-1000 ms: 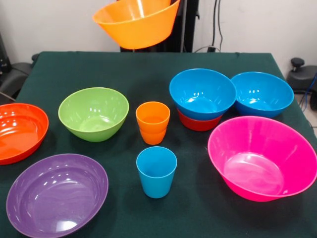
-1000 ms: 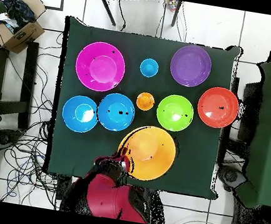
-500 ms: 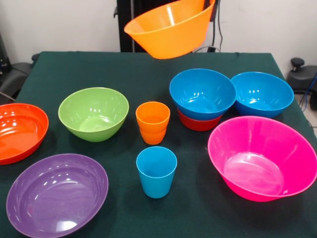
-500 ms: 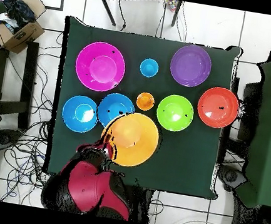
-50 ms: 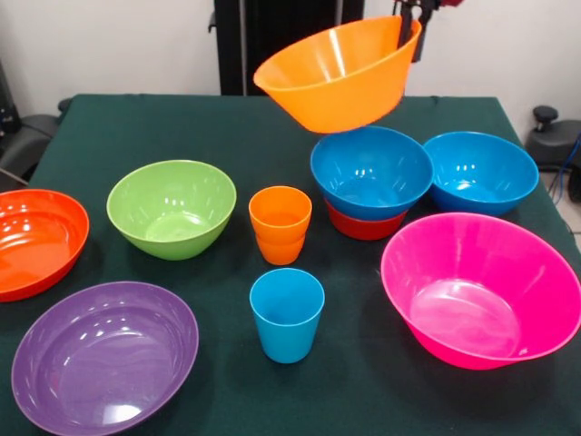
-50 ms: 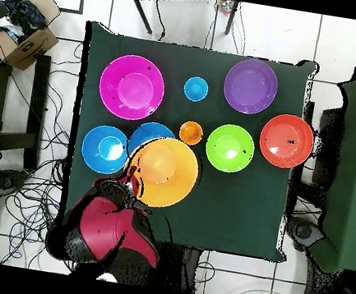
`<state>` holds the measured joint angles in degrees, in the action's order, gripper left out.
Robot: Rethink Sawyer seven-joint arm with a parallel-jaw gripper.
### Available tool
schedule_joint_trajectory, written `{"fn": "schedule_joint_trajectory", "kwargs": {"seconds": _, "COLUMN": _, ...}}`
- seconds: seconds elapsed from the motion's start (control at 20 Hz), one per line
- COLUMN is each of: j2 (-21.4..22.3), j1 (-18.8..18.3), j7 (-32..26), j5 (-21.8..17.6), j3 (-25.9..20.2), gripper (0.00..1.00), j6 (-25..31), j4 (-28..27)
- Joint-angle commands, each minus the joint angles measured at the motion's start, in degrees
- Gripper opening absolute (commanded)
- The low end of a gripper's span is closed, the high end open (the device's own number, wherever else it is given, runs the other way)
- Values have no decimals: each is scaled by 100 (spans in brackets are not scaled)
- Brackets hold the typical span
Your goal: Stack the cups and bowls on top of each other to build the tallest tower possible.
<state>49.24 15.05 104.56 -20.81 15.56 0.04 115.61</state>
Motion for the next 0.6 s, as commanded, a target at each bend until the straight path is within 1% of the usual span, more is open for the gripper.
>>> {"fn": "schedule_joint_trajectory", "kwargs": {"seconds": 0.05, "j2": -890, "j1": 247, "j7": 943, "j5": 470, "j3": -173, "gripper": 0, "j6": -63, "j4": -721}}
{"fn": "schedule_joint_trajectory", "kwargs": {"seconds": 0.25, "j2": -1131, "j1": 510, "j7": 1109, "j5": 786, "j3": 33, "gripper": 0, "j6": -166, "j4": -812}}
{"fn": "schedule_joint_trajectory", "kwargs": {"seconds": 0.45, "j2": -1331, "j1": 652, "j7": 1062, "j5": 925, "j3": 154, "gripper": 0, "j6": -300, "j4": -869}}
{"fn": "schedule_joint_trajectory", "kwargs": {"seconds": 0.6, "j2": -1426, "j1": 689, "j7": 1004, "j5": 977, "j3": 193, "gripper": 0, "j6": -352, "j4": -930}}
